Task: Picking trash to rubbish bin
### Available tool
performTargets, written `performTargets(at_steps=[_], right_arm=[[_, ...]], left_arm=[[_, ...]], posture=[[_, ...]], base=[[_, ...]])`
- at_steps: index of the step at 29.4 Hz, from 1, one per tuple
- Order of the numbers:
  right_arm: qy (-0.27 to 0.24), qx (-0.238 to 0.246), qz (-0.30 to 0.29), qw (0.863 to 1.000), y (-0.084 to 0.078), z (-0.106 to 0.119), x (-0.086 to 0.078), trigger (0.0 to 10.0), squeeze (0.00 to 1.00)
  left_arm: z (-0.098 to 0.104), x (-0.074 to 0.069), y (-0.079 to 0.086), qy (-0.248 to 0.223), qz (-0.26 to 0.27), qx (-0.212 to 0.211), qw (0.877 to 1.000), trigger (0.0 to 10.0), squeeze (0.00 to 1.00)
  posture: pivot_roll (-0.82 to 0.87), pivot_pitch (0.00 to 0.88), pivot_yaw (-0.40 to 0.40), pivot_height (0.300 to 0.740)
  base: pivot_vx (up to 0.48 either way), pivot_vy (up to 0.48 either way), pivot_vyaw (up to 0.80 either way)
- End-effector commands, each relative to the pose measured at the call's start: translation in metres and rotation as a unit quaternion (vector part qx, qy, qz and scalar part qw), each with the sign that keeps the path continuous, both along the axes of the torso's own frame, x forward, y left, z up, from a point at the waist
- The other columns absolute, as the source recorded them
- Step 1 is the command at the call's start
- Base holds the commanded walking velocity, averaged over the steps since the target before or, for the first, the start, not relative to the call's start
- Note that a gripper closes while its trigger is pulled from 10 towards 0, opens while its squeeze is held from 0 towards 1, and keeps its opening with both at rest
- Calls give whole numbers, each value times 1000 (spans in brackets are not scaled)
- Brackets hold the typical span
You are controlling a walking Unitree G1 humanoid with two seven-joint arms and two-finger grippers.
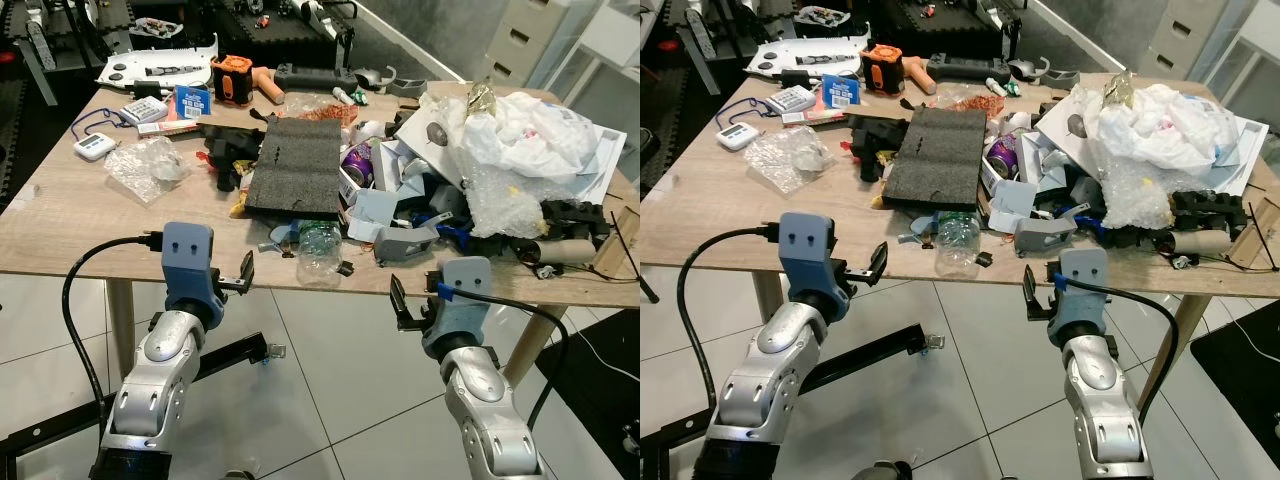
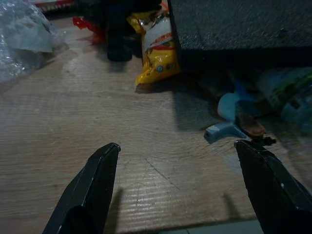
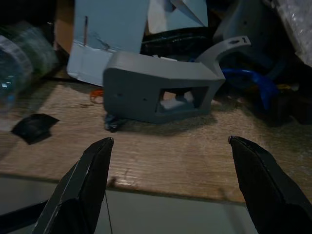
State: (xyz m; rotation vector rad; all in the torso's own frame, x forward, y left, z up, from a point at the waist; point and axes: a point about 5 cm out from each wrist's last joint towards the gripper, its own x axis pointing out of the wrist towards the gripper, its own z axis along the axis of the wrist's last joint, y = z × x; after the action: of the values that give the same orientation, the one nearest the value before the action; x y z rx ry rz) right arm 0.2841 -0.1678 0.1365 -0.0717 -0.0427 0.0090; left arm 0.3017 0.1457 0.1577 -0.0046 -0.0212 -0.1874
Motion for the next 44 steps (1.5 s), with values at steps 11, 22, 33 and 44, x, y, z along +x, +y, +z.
performTargets(at_steps=[11, 22, 33, 44], right_arm=[[9, 1, -5, 1000, -1, -4, -1, 10000, 0], [11, 5, 6, 1000, 0, -6, -1, 10000, 0], [-21, 26, 148, 988, 42, 9, 14, 10000, 1000], [-17, -15, 211, 977, 82, 28, 60, 10000, 0]], left_arm=[[-9, 1, 8, 24, 23, 16, 999, 10000, 0], [-11, 1, 9, 25, 34, 21, 999, 10000, 0], [-8, 7, 16, 19, 53, 28, 998, 10000, 0], [-5, 8, 19, 13, 64, 31, 997, 10000, 0]], posture=[[3, 196, -31, 740], [2, 194, -34, 740], [5, 199, -21, 740], [18, 206, -27, 740]], base=[[0, -179, 0], [0, 0, 0], [0, 0, 0], [0, 0, 0]])
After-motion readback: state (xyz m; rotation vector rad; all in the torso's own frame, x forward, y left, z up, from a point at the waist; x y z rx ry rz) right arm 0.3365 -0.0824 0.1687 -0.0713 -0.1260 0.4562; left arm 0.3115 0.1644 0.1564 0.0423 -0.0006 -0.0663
